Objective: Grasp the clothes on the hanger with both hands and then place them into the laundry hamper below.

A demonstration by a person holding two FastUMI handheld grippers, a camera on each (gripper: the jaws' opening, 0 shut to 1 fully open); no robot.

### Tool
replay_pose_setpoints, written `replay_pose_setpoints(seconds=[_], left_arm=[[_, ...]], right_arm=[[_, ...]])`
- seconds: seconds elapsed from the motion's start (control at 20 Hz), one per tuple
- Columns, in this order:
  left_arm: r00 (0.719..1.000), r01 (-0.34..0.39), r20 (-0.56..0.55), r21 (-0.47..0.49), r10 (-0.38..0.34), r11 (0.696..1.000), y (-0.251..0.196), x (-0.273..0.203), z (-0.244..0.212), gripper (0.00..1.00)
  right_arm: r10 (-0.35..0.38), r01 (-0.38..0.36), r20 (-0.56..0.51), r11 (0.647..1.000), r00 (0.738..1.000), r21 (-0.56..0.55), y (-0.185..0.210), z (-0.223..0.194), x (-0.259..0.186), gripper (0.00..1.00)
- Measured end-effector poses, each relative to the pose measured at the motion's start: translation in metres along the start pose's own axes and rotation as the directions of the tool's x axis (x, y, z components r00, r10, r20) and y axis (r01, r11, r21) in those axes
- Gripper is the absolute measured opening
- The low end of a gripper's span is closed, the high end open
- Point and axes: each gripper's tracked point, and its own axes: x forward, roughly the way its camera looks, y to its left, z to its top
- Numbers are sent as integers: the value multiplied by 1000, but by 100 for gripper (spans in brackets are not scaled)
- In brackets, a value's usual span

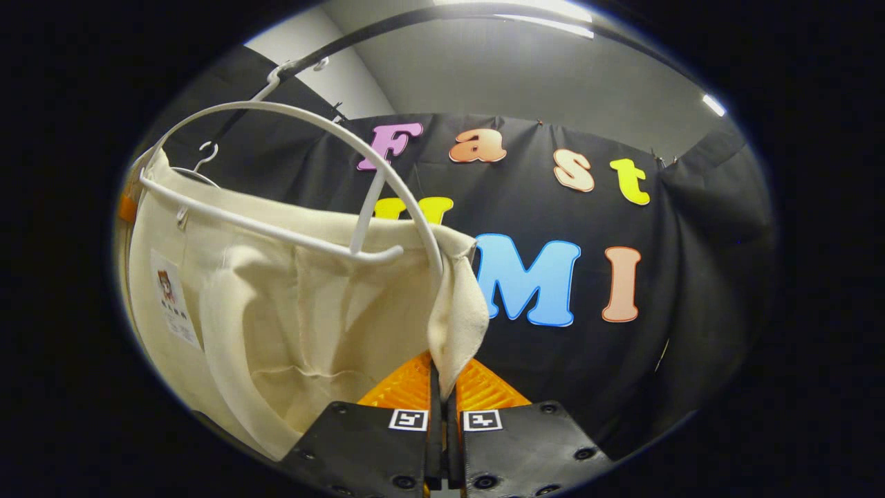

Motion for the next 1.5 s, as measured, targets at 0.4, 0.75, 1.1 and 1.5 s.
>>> replay_pose_setpoints(seconds=[0.4,0.75,1.1,1.5], left_arm=[[999,-24,-36,-93,20,995,15,5,-15,3],[994,-66,-101,-167,49,984,9,2,-79,2],[991,-124,-70,-153,114,980,-18,-41,-81,3],[993,-102,-62,-67,98,992,-53,-91,-61,2]], right_arm=[[63,-59,-36,993,997,101,11,-2,38,5],[11,-8,-49,999,999,52,-6,-28,35,5],[-30,31,28,1000,999,-7,-37,-17,3,1],[-11,10,36,999,999,35,-53,-1,-66,5]])
